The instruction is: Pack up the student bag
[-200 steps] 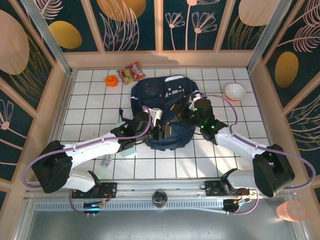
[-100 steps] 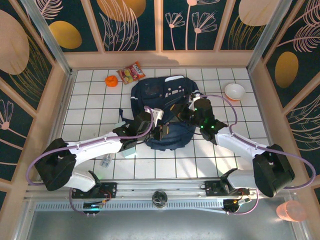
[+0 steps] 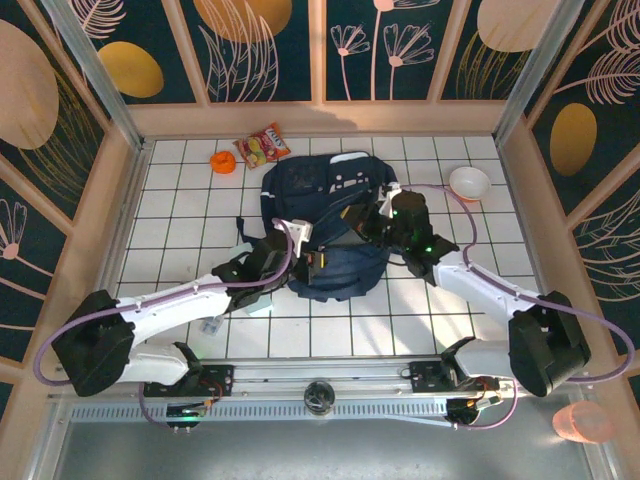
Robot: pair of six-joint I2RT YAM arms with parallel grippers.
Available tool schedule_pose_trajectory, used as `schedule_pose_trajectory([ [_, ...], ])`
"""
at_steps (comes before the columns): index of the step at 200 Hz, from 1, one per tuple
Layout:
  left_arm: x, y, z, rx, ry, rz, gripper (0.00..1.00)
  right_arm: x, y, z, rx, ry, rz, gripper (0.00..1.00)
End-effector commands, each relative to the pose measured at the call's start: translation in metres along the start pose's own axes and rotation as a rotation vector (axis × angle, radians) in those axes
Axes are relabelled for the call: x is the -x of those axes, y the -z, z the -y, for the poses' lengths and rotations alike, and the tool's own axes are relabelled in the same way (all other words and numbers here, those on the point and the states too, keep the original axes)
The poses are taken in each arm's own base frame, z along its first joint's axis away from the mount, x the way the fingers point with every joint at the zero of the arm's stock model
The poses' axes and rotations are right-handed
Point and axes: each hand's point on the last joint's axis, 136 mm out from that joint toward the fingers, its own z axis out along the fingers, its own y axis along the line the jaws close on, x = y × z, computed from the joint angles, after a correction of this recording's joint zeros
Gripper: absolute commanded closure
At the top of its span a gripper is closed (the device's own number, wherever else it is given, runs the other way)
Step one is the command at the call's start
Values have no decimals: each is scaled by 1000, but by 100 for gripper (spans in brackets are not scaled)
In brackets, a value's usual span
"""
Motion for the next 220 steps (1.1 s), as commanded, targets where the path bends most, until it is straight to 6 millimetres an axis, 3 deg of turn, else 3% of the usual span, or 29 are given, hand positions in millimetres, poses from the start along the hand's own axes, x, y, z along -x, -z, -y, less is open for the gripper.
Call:
schedule_pose_trajectory([
  [1,6,6,-30,88,14,45,100,21,27,-61,165,109,26,100],
  [84,10,15,-57,145,3,70,100,39,49,-40,128,100,-9,100],
  [135,7,13,-29,-21,-13,45,100,40,43,-36,121,91,-51,100],
  [192,-2,10,-51,87,-35,25,100,38,42,-36,108,102,-86,100],
  [220,-5,7,-53,80,-35,19,100,38,41,-37,113,89,-100,100],
])
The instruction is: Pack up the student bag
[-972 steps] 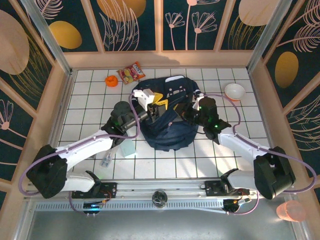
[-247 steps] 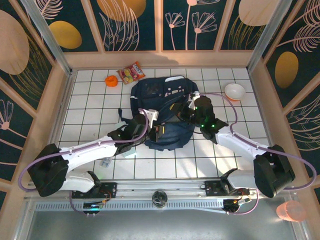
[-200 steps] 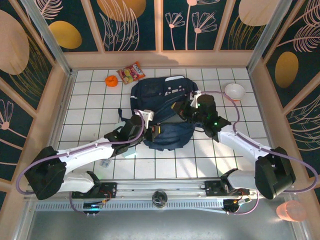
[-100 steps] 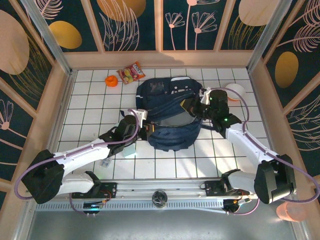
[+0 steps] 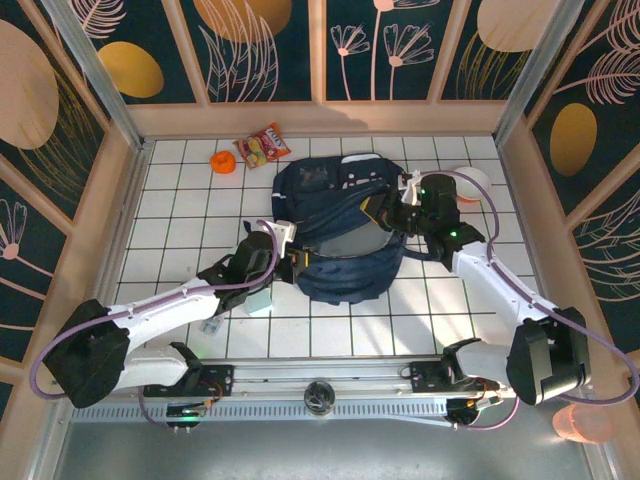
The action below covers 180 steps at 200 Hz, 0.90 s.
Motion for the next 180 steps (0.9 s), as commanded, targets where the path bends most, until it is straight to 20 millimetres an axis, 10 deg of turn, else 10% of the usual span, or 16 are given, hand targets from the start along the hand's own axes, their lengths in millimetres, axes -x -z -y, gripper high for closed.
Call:
schedule_pose_trajectory([
  [1,-4,-3,-16,52,-8,2,100,7,7,-37,106,83,-16,100],
  [47,9,0,32,-196,-22,27,100,-4,-9,-22,57,-6,59,54],
  [107,23,3,63,-339,-38,36,100,-32,-46,-13,63,-117,122,44],
  [148,22,-3,37,-187,-47,30,100,-28,-53,-14,47,-78,125,88],
  [180,15,-2,-6,-9,-43,25,100,-21,-34,-23,25,26,85,100],
])
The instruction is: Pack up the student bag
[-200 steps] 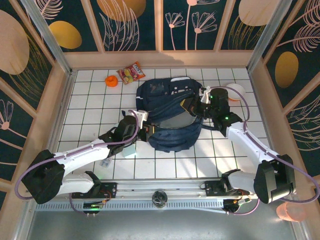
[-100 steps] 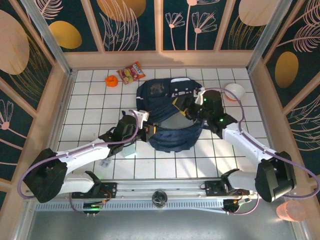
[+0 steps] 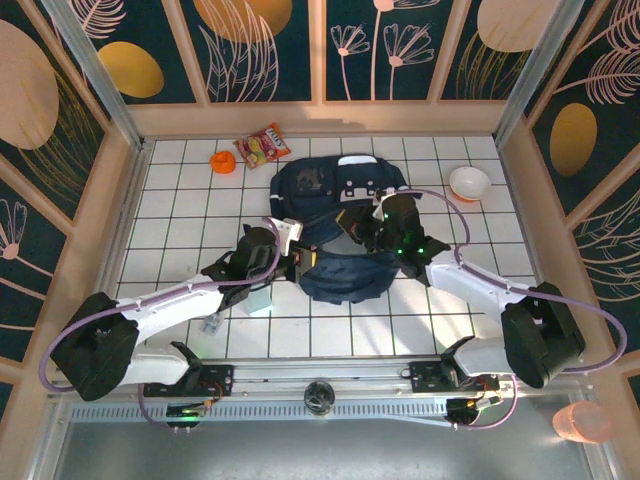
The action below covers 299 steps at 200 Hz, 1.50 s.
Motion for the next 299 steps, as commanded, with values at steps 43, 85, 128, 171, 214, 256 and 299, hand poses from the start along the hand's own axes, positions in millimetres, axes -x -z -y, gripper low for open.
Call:
schedule_pose_trajectory([
  [43,20,21,-61,231,-33,85,100,34,56,-51,107,207,-65,100],
  [85,43,26,-98,327,-27,148,100,36,72,-70,174,258,-152,100],
  [128,71,24,-97,356,-161,163,100,38,71,-78,184,264,-185,100],
  [171,80,17,-155,506,-110,149,100,46,80,-81,152,253,-130,100],
  [214,109,-8,-194,523,13,181,100,58,87,-70,116,190,7,100],
  [256,121,-8,-171,422,91,170,74,63,77,-64,138,140,99,100],
  [299,73,48,-168,548,307,100,41,57,53,-66,154,137,92,100],
])
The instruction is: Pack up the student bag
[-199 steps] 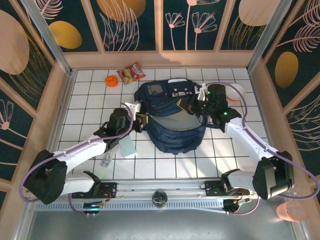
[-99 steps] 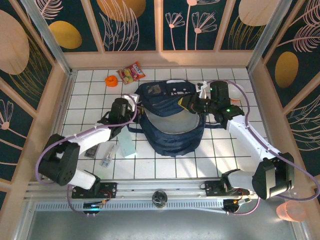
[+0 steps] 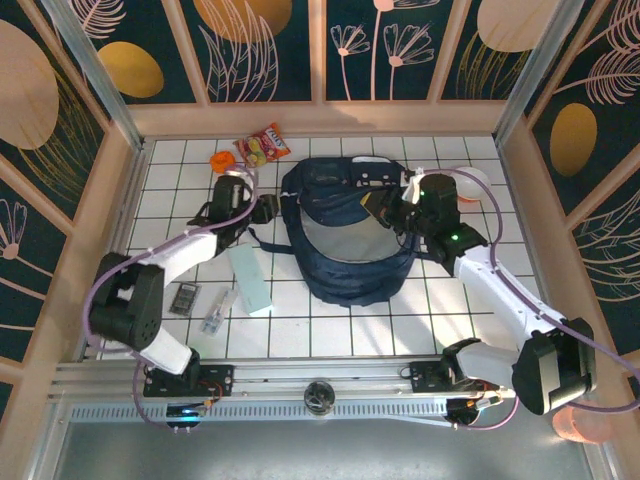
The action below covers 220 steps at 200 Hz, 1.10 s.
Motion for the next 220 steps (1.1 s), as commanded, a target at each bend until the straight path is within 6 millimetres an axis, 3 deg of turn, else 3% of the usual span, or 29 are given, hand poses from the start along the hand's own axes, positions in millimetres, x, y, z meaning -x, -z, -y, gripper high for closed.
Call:
schedule_pose_trajectory([
  [1,-25,36,-24,137,143,-70,41,16,-4,-34,112,53,79,100],
  [43,-86,79,-50,241,331,-173,30,10,-22,-31,107,55,48,100],
  [85,-128,92,-70,327,323,-260,25,1,-35,-30,117,54,16,100],
  [127,-135,83,-80,403,239,-309,10,-5,-45,-30,118,57,-12,100],
  [179,-132,60,-65,417,137,-327,8,-9,-48,-29,110,58,-24,100],
  [220,-143,48,-82,521,101,-341,12,-12,-48,-28,104,61,-31,100],
])
